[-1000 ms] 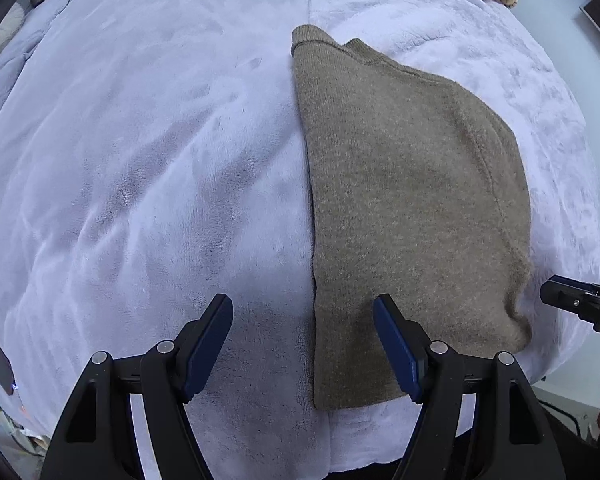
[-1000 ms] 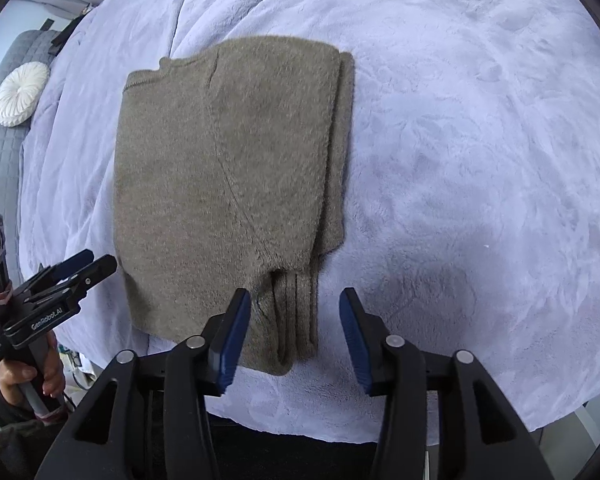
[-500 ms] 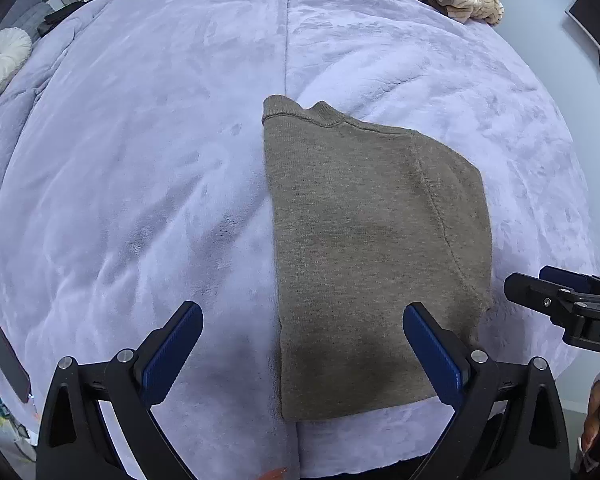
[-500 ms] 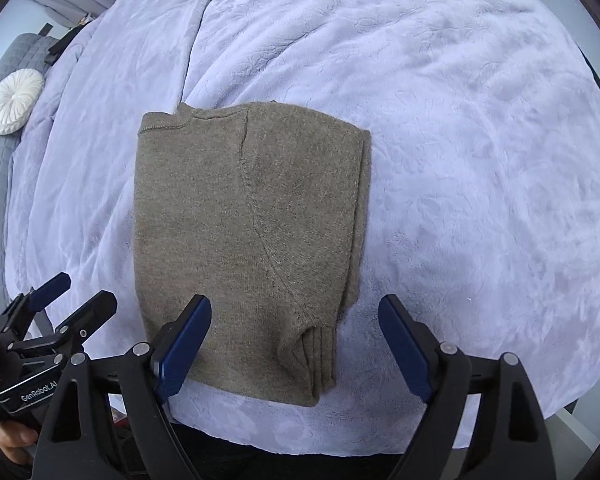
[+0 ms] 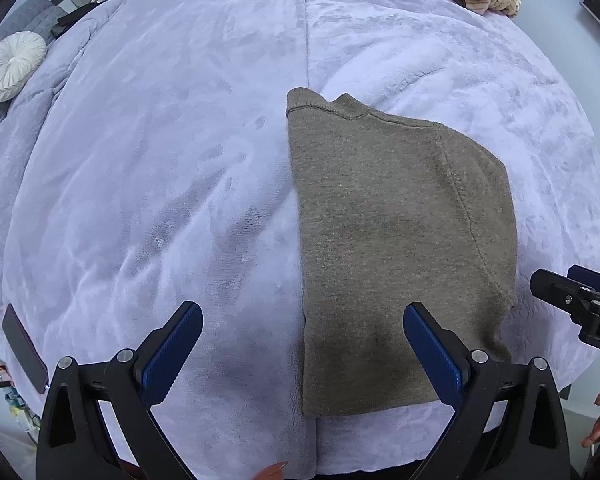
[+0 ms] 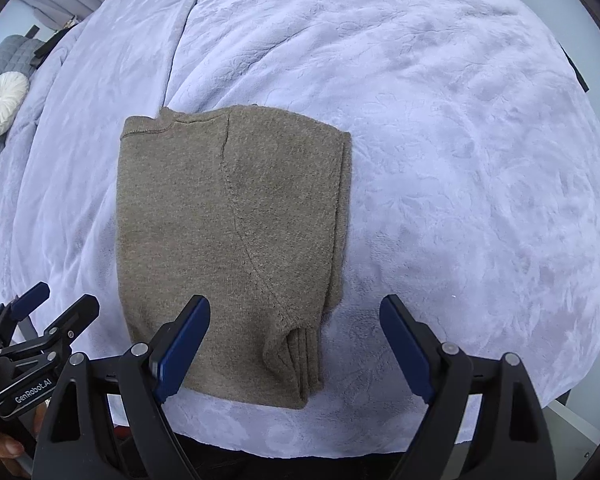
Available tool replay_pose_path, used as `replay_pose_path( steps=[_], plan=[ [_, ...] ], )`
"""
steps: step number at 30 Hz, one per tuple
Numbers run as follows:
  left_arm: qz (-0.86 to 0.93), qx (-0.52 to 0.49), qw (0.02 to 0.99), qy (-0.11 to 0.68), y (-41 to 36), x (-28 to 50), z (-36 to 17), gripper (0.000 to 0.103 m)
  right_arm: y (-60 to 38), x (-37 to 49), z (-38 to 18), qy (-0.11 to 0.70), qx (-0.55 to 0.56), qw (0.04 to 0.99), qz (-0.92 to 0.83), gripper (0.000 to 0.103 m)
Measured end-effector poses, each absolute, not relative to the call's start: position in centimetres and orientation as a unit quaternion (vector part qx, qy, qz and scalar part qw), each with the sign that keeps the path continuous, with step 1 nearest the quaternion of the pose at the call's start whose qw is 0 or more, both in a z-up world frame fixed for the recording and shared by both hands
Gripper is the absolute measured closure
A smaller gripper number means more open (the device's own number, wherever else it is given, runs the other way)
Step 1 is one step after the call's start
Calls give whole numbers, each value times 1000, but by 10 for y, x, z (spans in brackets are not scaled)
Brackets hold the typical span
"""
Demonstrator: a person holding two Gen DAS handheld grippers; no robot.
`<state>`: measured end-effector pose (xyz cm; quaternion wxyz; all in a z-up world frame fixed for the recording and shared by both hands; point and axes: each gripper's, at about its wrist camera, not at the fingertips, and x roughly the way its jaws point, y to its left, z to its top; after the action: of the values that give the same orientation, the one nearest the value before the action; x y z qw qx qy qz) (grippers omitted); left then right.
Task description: Fold small clothes
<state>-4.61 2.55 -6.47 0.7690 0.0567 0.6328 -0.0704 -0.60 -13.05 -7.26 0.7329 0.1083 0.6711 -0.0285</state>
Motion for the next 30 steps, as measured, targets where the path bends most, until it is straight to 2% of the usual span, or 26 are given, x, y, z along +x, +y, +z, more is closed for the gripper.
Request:
replay_pose_path(
  steps=[30],
  plan=[
    [-73,55,767,635,24,-47,-63,2,-122,-2,-64,664,55,743,-54,14]
  ],
)
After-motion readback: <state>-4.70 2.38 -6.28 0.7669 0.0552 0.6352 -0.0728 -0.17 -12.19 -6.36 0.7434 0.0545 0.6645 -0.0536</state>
